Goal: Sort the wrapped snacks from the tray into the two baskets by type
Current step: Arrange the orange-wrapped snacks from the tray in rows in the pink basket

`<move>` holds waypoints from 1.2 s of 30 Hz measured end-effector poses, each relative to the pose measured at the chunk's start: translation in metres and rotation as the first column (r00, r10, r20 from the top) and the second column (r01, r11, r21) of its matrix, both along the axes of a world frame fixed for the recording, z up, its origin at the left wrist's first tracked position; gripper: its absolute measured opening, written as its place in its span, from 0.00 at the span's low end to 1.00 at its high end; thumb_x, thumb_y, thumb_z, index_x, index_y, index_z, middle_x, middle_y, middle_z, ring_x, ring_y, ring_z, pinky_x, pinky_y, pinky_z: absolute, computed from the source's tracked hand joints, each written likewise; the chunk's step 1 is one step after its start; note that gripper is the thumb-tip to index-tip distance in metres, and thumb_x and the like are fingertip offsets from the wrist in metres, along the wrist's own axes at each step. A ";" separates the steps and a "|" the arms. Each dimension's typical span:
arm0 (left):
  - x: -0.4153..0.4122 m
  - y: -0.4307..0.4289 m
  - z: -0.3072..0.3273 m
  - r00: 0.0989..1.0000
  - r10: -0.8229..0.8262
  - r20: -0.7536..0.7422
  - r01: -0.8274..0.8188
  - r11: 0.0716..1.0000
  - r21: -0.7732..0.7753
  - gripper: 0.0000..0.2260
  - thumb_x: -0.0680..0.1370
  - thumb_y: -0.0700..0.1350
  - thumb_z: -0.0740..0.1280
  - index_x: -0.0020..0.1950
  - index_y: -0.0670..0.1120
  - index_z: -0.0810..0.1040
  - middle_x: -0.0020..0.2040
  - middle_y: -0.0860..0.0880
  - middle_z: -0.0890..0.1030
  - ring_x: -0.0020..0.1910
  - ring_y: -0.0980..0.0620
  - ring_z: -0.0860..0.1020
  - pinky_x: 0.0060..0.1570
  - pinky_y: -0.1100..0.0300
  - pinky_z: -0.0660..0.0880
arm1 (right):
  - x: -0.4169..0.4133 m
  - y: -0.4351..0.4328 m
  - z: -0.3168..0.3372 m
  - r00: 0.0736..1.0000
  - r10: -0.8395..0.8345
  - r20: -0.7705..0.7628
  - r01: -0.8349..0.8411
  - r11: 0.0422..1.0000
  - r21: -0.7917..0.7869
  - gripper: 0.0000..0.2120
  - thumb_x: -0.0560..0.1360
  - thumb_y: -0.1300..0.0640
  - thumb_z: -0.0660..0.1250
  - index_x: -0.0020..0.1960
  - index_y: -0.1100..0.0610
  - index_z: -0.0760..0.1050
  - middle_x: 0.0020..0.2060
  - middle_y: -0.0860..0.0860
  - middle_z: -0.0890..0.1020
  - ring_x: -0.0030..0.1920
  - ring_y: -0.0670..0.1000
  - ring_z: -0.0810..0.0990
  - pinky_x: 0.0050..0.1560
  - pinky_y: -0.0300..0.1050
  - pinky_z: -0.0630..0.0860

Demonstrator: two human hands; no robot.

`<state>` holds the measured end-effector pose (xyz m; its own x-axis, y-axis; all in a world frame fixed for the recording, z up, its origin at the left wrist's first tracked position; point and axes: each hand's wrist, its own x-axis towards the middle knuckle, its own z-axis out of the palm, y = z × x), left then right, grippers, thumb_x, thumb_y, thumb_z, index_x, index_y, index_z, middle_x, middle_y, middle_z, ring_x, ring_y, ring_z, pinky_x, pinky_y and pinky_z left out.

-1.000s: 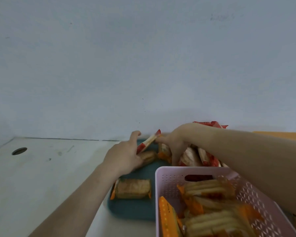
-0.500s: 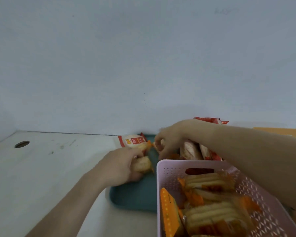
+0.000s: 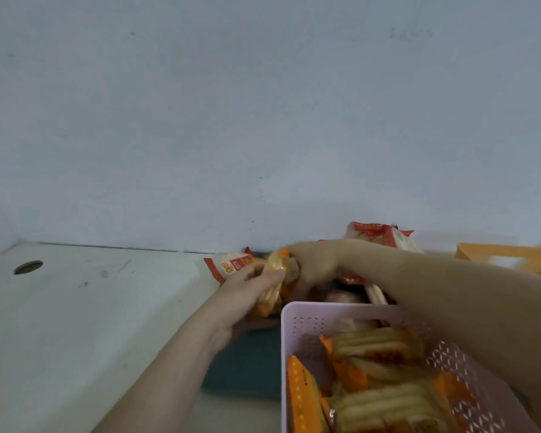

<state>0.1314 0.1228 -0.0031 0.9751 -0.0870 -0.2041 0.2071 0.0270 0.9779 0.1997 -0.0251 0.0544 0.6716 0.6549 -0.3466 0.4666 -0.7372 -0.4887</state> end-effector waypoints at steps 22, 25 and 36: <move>-0.106 -0.052 0.098 0.701 -0.619 0.354 0.232 0.667 0.709 0.27 0.75 0.56 0.69 0.72 0.64 0.64 0.65 0.62 0.74 0.64 0.63 0.72 0.64 0.55 0.73 | -0.174 -0.116 0.076 0.924 -0.377 0.067 0.277 0.779 0.562 0.19 0.73 0.66 0.65 0.58 0.48 0.73 0.41 0.53 0.81 0.41 0.49 0.80 0.42 0.48 0.80; -0.117 -0.058 0.088 0.721 -0.616 0.316 0.187 0.613 0.767 0.17 0.81 0.49 0.61 0.69 0.63 0.69 0.68 0.65 0.70 0.67 0.61 0.70 0.65 0.57 0.71 | -0.190 -0.127 0.048 0.899 -0.437 0.020 0.354 0.754 0.553 0.15 0.74 0.60 0.67 0.57 0.44 0.73 0.49 0.52 0.81 0.48 0.50 0.82 0.48 0.46 0.81; -0.168 -0.045 0.056 0.922 -0.259 0.289 -0.102 0.559 0.823 0.16 0.83 0.53 0.54 0.71 0.57 0.66 0.65 0.53 0.75 0.63 0.51 0.74 0.54 0.58 0.71 | -0.233 -0.139 0.013 0.920 -0.388 0.064 0.308 0.813 0.494 0.25 0.75 0.38 0.57 0.70 0.42 0.61 0.63 0.38 0.66 0.69 0.45 0.62 0.66 0.44 0.65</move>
<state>-0.0366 0.0779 0.0530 0.9839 -0.1401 0.1109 -0.1783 -0.8090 0.5601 -0.0338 -0.1641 0.0675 0.9039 0.4227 0.0658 0.3208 -0.5682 -0.7577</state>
